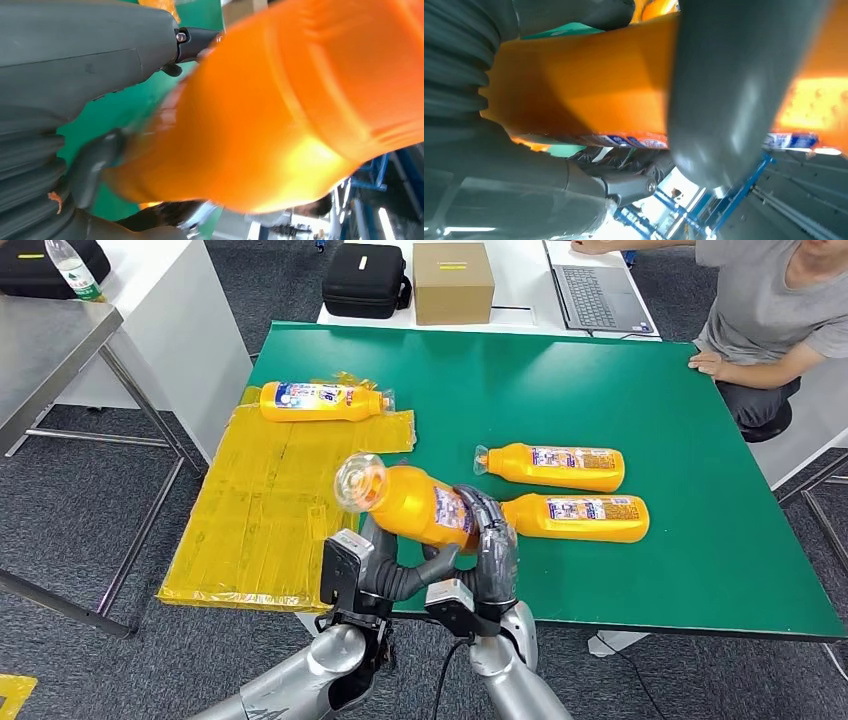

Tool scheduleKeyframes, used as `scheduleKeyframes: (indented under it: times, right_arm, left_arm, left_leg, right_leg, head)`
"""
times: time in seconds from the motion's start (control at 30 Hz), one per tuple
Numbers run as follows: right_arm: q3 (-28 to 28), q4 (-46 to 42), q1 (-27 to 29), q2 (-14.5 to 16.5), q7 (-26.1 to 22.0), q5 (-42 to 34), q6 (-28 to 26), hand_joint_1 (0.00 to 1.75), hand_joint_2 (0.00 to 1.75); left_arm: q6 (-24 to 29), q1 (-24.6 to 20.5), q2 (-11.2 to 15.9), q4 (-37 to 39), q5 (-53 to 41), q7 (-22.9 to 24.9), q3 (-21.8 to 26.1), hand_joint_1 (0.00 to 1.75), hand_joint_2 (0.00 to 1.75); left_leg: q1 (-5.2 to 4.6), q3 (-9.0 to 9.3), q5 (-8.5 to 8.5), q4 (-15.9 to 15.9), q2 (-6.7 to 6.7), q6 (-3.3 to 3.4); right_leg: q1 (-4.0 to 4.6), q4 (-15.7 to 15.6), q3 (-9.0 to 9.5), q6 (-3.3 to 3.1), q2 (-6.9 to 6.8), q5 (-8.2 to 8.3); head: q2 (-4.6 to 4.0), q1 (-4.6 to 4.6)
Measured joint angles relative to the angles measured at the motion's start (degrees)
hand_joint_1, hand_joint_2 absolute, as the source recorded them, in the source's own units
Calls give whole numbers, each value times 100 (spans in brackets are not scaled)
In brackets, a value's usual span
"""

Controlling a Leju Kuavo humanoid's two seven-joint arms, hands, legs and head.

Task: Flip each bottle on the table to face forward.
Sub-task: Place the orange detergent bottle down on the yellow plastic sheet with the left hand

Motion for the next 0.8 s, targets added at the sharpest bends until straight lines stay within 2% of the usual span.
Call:
scheduleKeyframes:
  times: [0.4, 0.43, 0.5, 0.53, 0.57, 0.63, 0.67, 0.8]
  right_arm:
    - [120, 113, -31, 0, 2, 226, -41, 175, 175]
    - [125, 115, -35, 0, 3, 243, -41, 175, 175]
    - [129, 125, -41, 0, 5, 281, -41, 175, 175]
    - [128, 132, -43, 1, 6, 294, -41, 150, 175]
    - [128, 142, -48, 3, 7, 297, -41, 108, 175]
    - [135, 168, -63, 7, 7, 254, -41, 23, 175]
    - [145, 185, -72, 8, 6, 214, -41, 5, 175]
    - [241, 255, -95, 21, 1, 85, -41, 5, 175]
  left_arm:
    - [42, 30, -198, 18, -205, -24, 252, 0, 175]
    - [42, 37, -210, 18, -224, -23, 269, 37, 175]
    - [42, 53, -228, 18, -237, -22, 300, 124, 175]
    - [42, 59, -234, 17, -232, -20, 313, 168, 175]
    - [41, 64, -238, 16, -217, -15, 322, 175, 175]
    - [33, 64, -240, 12, -165, 1, 327, 175, 175]
    - [28, 60, -240, 10, -140, 7, 325, 175, 175]
    - [25, 26, -240, 7, -80, -4, 311, 175, 175]
  left_leg:
    - [0, 0, 0, 0, 0, 0]
    - [0, 0, 0, 0, 0, 0]
    - [0, 0, 0, 0, 0, 0]
    - [0, 0, 0, 0, 0, 0]
    - [0, 0, 0, 0, 0, 0]
    - [0, 0, 0, 0, 0, 0]
    - [0, 0, 0, 0, 0, 0]
    - [0, 0, 0, 0, 0, 0]
  right_leg:
    - [0, 0, 0, 0, 0, 0]
    - [0, 0, 0, 0, 0, 0]
    - [0, 0, 0, 0, 0, 0]
    - [0, 0, 0, 0, 0, 0]
    - [0, 0, 0, 0, 0, 0]
    - [0, 0, 0, 0, 0, 0]
    - [0, 0, 0, 0, 0, 0]
    - [0, 0, 0, 0, 0, 0]
  head:
    - [0, -1]
    - [0, -1]
    - [0, -1]
    - [0, 0]
    - [0, 0]
    - [0, 0]
    - [0, 0]
    - [0, 0]
